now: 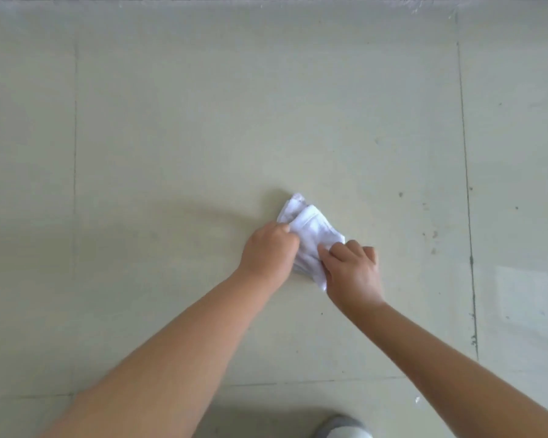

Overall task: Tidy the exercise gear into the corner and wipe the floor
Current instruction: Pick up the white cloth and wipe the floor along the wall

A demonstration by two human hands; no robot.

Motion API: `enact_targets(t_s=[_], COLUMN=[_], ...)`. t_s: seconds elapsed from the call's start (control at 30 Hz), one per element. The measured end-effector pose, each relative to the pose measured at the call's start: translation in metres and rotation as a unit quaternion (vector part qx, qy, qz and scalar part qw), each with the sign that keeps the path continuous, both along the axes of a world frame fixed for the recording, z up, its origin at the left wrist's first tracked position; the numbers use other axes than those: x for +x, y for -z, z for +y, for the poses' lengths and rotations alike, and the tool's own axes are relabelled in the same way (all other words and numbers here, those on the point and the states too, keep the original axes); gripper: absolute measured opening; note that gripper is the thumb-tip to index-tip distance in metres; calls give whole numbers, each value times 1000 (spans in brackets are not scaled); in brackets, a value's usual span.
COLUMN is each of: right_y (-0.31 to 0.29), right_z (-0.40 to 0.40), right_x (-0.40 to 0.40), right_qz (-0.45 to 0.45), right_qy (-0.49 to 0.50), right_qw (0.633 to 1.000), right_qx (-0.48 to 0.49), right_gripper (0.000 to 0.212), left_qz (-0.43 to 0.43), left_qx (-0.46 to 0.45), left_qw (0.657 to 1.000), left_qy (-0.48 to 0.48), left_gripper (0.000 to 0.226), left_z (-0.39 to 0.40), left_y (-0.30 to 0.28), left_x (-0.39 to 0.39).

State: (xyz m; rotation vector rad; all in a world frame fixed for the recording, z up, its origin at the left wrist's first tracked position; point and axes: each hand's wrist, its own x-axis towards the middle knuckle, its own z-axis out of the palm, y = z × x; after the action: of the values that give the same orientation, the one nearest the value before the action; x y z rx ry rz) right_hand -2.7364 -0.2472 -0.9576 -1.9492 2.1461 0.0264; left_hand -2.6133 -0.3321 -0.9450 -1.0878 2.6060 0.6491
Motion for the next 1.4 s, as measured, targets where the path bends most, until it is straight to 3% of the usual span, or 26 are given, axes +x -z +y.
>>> enact_targets(t_s=[0.1,0.2,0.27,0.33,0.43,0.6,0.73,0.8,0.87,1.0,1.2,1.3,1.4], right_y=[5,5,-3,-2,-8,0,3,5,-1,-10,-7,-9,-14], right_z=[-8,-57,-96,-129,-151,-90,-14,10,20,8,-44,-96,-146], right_x=[28,30,22,5,-42,-121,-103,-75,-44,-18,-15,-22,-41], right_qz=[-56,-34,-6,-21,-13,-4,30,-2,-47,-95,-79,-34,-21], right_qy=[-46,-81,-86,-87,-15,68,112,145,153,145,56,13,-19], right_qw=[997,996,996,995,998,998,993,989,987,983,995,999,1000], right_qx=[38,-5,-7,40,55,3,-3,4,21,53,25,-33,-1], right_gripper=[30,34,28,24,28,24,19,23,25,23,42,38,19], left_qz=[-46,-114,-163,-172,-159,-120,-119,-153,-245,-328,-314,-289,-242], left_qx=[-21,-38,-38,-49,-60,-35,12,10,67,66,1,-61,-106], left_qw=[998,992,981,972,976,990,992,988,967,942,948,952,959], left_qy=[-30,-50,-97,-153,-140,-66,-28,7,4,-8,-54,-77,-104], left_gripper=[40,31,13,22,27,31,22,18,15,32,30,28,26], left_z=[0,-18,-37,-55,-75,-43,5,18,24,14,-25,-58,-95], left_y=[-2,-13,-16,-12,-10,-18,-20,-34,-45,-43,-38,-33,-27], left_x=[43,62,50,26,-28,-107,-104,-87,-74,-51,-45,-37,-42])
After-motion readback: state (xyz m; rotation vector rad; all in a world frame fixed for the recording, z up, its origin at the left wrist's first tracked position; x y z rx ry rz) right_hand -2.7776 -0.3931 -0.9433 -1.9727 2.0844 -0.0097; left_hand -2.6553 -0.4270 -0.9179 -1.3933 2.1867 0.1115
